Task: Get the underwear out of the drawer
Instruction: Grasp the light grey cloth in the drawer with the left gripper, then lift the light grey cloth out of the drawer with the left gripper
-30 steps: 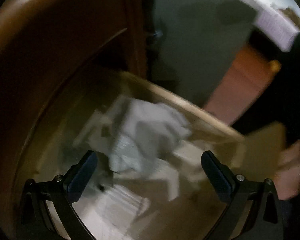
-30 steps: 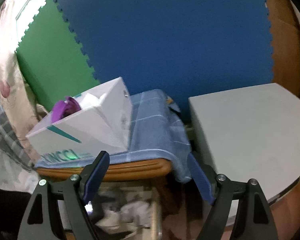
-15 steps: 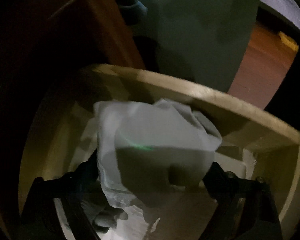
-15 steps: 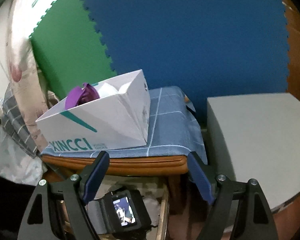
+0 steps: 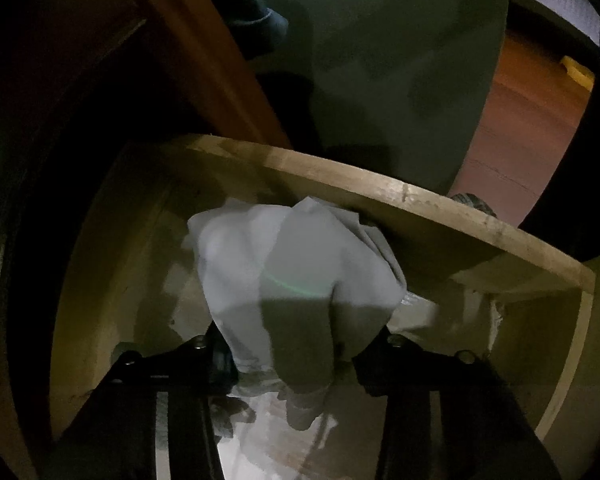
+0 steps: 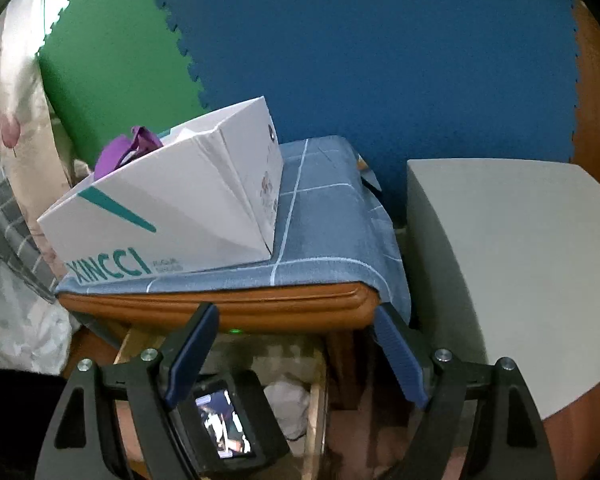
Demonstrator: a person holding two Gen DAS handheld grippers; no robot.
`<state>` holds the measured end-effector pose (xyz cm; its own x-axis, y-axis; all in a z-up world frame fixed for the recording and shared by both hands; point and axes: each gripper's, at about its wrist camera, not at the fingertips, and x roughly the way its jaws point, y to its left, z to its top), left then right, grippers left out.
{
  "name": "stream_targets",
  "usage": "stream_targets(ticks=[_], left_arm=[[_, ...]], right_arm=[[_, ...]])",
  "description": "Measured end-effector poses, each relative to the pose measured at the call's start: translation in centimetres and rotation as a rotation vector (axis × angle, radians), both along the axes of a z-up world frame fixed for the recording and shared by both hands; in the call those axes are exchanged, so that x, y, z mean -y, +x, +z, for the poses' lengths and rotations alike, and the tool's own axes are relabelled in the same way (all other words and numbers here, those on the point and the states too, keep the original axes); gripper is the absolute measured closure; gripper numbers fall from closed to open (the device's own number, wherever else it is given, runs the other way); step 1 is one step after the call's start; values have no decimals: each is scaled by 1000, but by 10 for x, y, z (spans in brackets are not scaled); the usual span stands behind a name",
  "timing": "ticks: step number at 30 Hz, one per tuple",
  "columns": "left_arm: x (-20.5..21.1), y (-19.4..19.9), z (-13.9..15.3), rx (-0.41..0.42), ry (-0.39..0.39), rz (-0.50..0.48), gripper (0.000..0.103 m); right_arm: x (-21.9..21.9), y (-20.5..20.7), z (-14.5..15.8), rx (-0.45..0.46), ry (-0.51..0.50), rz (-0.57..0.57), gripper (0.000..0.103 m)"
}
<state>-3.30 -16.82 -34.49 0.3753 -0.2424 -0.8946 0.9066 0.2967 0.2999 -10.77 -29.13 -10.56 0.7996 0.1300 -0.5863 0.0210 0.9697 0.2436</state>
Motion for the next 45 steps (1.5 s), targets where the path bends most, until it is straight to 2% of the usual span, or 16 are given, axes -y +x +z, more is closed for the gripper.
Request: stream_targets(ticks=[6,12,15,27,34,42,45], left_arm=[[3,4,3,43,15,11,73],[0,9,14,54,19,33,74],[-5,1,21,86,35,10,74],[-8,-19,52,117,30,15,74],[-15,-33,72,153,22,99,74],[-65,-44,94,188,11,244,73],[-74,-49,92,188,-5,289,73]], right_arm=[[1,-2,0,8,16,-1,21],[0,-2,0,-1,4,-1,21],[-3,2,-1,-3,-1,4,21],[-2,3,-3,-10,2,-1,21],[-2,5,-4,-15,4,1,21],[-4,4,-3,-16,-8,2,21],[-5,4,-4,-18,-20,5,21]])
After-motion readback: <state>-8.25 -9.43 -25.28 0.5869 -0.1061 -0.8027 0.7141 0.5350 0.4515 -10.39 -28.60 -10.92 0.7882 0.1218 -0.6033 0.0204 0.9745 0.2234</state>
